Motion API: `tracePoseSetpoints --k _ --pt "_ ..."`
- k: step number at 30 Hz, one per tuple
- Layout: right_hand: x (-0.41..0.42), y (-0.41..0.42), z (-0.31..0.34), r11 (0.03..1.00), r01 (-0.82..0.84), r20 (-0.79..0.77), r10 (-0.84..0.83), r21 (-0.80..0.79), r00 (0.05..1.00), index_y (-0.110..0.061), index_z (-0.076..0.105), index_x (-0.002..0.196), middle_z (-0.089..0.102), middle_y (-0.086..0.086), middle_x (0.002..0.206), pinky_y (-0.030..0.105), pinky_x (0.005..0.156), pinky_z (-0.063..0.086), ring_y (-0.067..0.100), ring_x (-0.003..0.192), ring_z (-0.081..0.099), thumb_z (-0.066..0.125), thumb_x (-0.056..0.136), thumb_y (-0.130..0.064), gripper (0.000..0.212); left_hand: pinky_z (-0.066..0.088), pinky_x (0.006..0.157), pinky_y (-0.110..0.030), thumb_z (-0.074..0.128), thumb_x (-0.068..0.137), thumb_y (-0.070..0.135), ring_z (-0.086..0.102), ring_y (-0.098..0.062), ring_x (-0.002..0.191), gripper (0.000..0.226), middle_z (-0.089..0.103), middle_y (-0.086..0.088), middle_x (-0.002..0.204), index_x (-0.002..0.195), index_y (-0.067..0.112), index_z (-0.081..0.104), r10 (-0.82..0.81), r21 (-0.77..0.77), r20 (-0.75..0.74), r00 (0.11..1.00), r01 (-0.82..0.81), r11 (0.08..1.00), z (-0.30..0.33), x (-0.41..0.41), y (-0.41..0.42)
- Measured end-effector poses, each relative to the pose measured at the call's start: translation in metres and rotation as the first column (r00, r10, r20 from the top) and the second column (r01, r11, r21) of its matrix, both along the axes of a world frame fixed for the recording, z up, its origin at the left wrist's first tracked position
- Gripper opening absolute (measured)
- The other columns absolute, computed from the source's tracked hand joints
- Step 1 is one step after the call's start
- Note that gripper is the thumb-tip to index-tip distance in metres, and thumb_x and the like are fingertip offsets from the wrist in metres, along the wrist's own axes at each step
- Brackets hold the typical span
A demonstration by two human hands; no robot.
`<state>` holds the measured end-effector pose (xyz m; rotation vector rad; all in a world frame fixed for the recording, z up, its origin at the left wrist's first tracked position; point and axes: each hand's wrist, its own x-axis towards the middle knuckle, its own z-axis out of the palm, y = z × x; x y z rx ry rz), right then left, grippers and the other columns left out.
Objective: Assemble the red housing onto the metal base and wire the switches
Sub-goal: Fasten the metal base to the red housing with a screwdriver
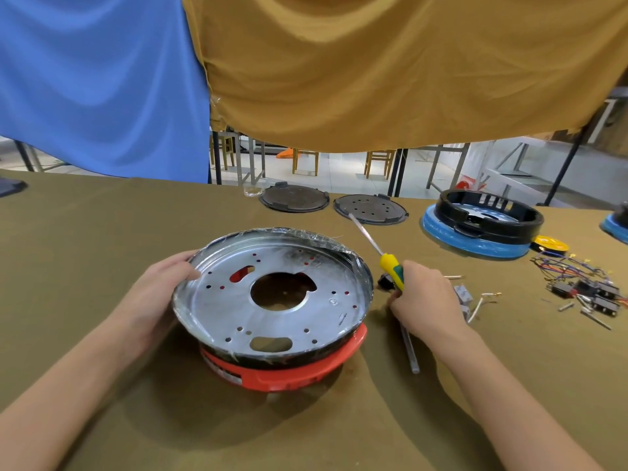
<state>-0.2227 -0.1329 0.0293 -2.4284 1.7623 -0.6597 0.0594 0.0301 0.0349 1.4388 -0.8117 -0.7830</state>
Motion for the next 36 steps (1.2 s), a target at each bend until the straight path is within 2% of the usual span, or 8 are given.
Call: tracePoseSetpoints --k 3,6,11,19,23,25,29,36 --pt "-0.007 0.003 0.009 0.999 -0.054 0.314 0.052 -0.003 0.948 -0.010 0.051 0.082 0.059 0.011 0.074 0.044 0.063 0.056 0.026 0.069 0.061 0.067 0.085 -0.016 0.017 0.054 0.068 -0.034 0.045 0.084 0.002 0.073 -0.023 0.083 0.043 0.075 -0.009 0.101 0.101 0.027 0.076 -0.004 -0.008 0.021 1.000 0.004 1.000 -0.001 0.001 -0.001" --pt "-0.013 0.008 0.023 0.993 -0.117 0.541 0.088 0.021 0.837 -0.003 0.052 0.080 0.060 0.019 0.071 0.034 0.051 0.048 0.020 0.058 0.052 0.072 0.078 -0.015 0.022 0.055 0.059 -0.027 0.044 0.082 0.002 0.073 -0.020 0.078 0.045 0.076 -0.008 0.097 0.099 0.028 0.077 0.004 -0.037 0.007 1.000 -0.003 0.999 -0.002 0.001 -0.001" --pt "-0.012 0.020 0.048 0.883 -0.438 0.758 0.168 0.168 0.630 -0.015 0.052 0.080 0.074 0.001 0.081 0.030 0.056 0.053 0.015 0.066 0.065 0.079 0.070 -0.005 0.031 0.056 0.060 -0.026 0.045 0.082 0.003 0.073 -0.021 0.082 0.044 0.076 -0.008 0.100 0.103 0.027 0.076 -0.019 -0.057 -0.013 1.000 0.018 0.998 -0.004 0.002 -0.003" --pt "0.021 0.005 0.083 0.671 -0.621 0.386 0.491 0.405 0.781 -0.014 0.049 0.077 0.075 0.003 0.083 0.044 0.078 0.056 0.022 0.076 0.070 0.078 0.073 -0.003 0.032 0.057 0.060 -0.026 0.045 0.084 -0.001 0.072 -0.022 0.081 0.043 0.075 -0.010 0.100 0.103 0.021 0.075 0.010 -0.072 -0.047 0.999 -0.013 0.997 -0.005 0.003 -0.007" --pt "0.031 0.000 0.091 0.659 -0.586 0.062 0.638 0.471 0.767 -0.013 0.054 0.084 0.076 -0.012 0.083 0.023 0.060 0.047 0.007 0.066 0.066 0.079 0.076 -0.013 0.027 0.057 0.059 -0.025 0.044 0.083 -0.003 0.071 -0.021 0.080 0.043 0.075 -0.010 0.097 0.101 0.021 0.076 0.015 -0.070 -0.044 0.999 -0.018 0.997 -0.005 0.003 -0.008" --pt "0.034 -0.002 0.092 0.650 -0.587 0.007 0.667 0.483 0.745 -0.013 0.055 0.085 0.075 -0.014 0.082 0.014 0.051 0.044 -0.001 0.059 0.061 0.079 0.076 -0.014 0.026 0.057 0.061 -0.026 0.044 0.083 -0.003 0.071 -0.020 0.080 0.043 0.075 -0.011 0.099 0.102 0.019 0.075 0.017 -0.065 -0.040 0.999 -0.020 0.998 -0.005 0.003 -0.008" --pt "0.035 -0.005 0.090 0.648 -0.572 -0.083 0.695 0.502 0.714 -0.017 0.059 0.085 0.074 -0.017 0.082 0.026 0.066 0.051 0.003 0.069 0.066 0.081 0.075 -0.018 0.024 0.056 0.065 -0.030 0.044 0.084 -0.004 0.071 -0.020 0.081 0.043 0.074 -0.013 0.101 0.103 0.019 0.075 0.018 -0.058 -0.032 0.999 -0.019 0.998 -0.004 0.002 -0.009" --pt "0.035 -0.002 0.089 0.573 -0.583 -0.039 0.731 0.576 0.681 -0.020 0.056 0.086 0.075 -0.016 0.083 0.015 0.066 0.043 0.001 0.071 0.066 0.082 0.075 -0.015 0.029 0.058 0.068 -0.026 0.045 0.088 -0.004 0.072 -0.015 0.093 0.047 0.073 0.006 0.111 0.119 0.024 0.068 0.063 -0.121 -0.019 0.998 -0.065 0.991 -0.002 0.002 -0.005"
